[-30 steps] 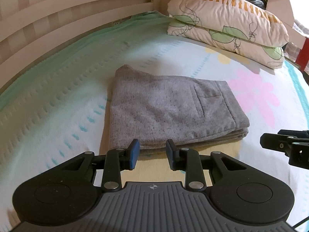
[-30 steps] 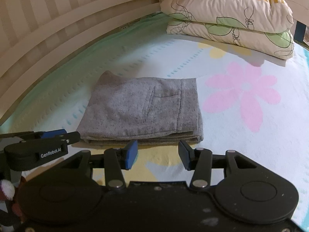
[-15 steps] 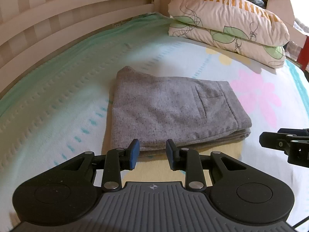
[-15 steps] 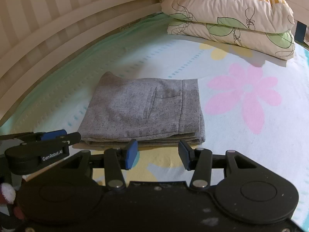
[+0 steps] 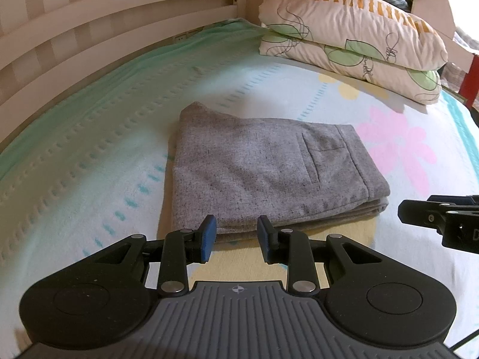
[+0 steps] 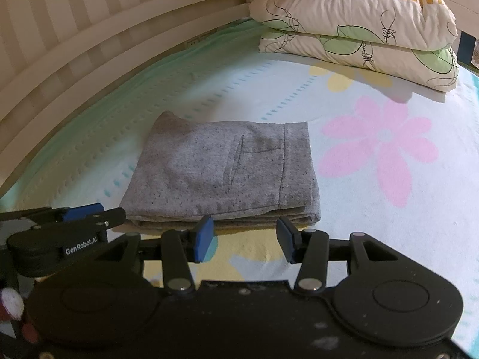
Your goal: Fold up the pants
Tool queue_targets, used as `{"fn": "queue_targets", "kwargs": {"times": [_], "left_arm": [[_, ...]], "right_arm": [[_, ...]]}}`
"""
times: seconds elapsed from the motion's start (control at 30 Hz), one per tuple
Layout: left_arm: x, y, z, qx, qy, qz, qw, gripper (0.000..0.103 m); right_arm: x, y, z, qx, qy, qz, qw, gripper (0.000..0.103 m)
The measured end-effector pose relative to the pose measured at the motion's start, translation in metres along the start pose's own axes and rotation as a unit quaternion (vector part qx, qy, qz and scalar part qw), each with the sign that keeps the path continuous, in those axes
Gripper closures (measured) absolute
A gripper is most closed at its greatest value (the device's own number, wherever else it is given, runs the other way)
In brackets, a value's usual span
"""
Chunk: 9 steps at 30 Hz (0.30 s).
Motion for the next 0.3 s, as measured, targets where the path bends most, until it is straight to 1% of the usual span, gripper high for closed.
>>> {"fn": "queue_targets", "kwargs": {"times": [0.17, 0.23, 0.3], "left_arm": [[0.0000, -0.0001, 0.0001, 0.000, 0.002, 0.001, 1.0000, 0.074], [-0.0005, 0.0002, 0.0002, 0.002, 0.010, 0.006, 0.9999, 0.074], [-0.0008, 0.0004, 0.0022, 0.001, 0.007, 0.011, 0.9999, 0.074]], "right_arm": [[0.0015, -0.0013, 0.0011, 0.000, -0.001, 0.001, 1.000, 0.053], [0.0021, -0.0025, 0.0018, 0.000, -0.002, 0.001, 1.000, 0.053], [0.0021, -0.0033, 0.0030, 0.000, -0.004, 0.001, 1.000, 0.053]]}}
Point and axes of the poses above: each gripper's, at about its wrist camera, not at the fingertips, and z roughly the way its jaws point, y to its right, x to its top, the point moved 2 cm from there along z, roughly the way its jaws point, and after that the axes turned 14 degrees about -z, right-handed, at the moved point
